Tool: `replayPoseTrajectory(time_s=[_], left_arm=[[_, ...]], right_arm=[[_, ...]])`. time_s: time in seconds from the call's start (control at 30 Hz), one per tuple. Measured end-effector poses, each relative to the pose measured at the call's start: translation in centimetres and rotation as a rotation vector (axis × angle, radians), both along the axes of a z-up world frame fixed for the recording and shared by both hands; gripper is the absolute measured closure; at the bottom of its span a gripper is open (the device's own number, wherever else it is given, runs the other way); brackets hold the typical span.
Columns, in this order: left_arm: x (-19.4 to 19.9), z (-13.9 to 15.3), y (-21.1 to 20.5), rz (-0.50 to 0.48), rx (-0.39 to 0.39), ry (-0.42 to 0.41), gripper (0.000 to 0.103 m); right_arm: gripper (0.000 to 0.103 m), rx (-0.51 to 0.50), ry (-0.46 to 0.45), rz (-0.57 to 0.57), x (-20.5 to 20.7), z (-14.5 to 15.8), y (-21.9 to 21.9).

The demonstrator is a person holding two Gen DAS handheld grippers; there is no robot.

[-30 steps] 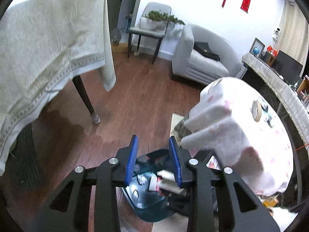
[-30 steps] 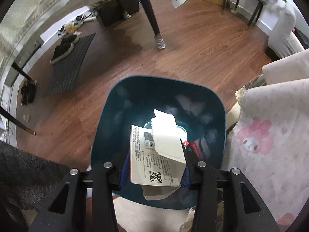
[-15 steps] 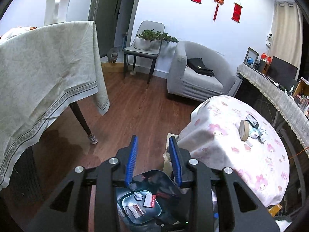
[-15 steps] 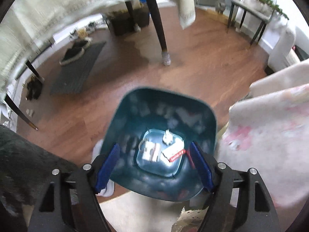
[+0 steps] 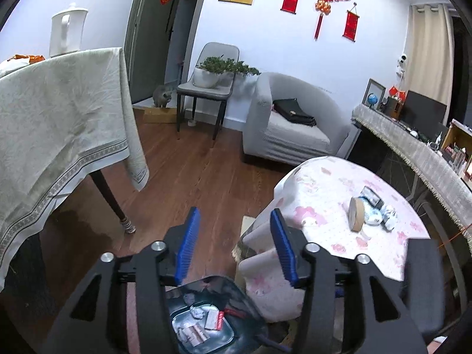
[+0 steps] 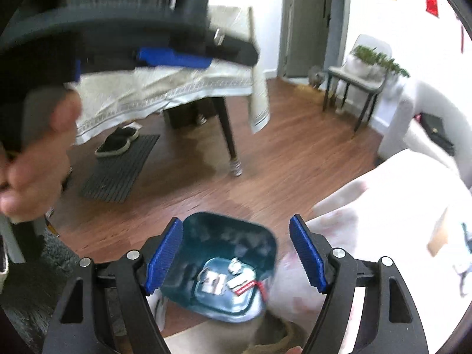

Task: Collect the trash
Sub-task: 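Move both open tools back over the table, then grasp the brown tape roll with the left tool while the right tool grasps the crumpled foil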

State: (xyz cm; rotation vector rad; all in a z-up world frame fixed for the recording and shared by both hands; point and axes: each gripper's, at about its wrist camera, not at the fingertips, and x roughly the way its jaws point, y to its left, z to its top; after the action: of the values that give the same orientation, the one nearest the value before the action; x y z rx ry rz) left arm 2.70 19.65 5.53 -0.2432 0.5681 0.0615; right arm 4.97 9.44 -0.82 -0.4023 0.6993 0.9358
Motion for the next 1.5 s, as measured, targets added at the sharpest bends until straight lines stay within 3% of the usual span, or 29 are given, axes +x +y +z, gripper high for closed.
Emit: replayPoseTrajectory(time_s=[0.27, 0.6, 0.9, 1.13, 1.23, 1.3, 1.5], left_arm=[[2.4, -0.7, -2.6, -0.027, -0.004, 0.012, 0.038], [6.1, -1.9, -9.6, -0.168, 0.024, 0.052, 0.034], [10.3, -4.4, -15.9, -0.298, 0.043, 0.116, 0.034], [12.9, -5.7, -18.8, -0.339, 0.035, 0.146, 0.034], [13.8, -6.2, -19.3, -0.347, 0.018, 0.162, 0.041], [14.2, -6.4, -19.5, -0.352, 0.002, 0.172, 0.053], [15.1, -7.2, -19.7, -0.344, -0.006, 0.219, 0.072]], right_arm=[[0.027, 0.049, -0.074, -0.142, 2.9, 3.1, -6.2], [0.027, 0.098, -0.096, -0.357, 7.3, 4.1, -15.9], [0.027, 0.103, -0.070, -0.493, 10.8, 3.3, -22.9], [0.027, 0.094, 0.015, -0.531, 12.9, 1.8, -25.6], [0.027, 0.077, 0.033, -0.531, 13.3, 1.2, -26.0], [0.027, 0.078, 0.044, -0.529, 13.4, 1.0, -26.4], [0.027, 0.080, 0.093, -0.509, 14.0, 0.3, -26.4]])
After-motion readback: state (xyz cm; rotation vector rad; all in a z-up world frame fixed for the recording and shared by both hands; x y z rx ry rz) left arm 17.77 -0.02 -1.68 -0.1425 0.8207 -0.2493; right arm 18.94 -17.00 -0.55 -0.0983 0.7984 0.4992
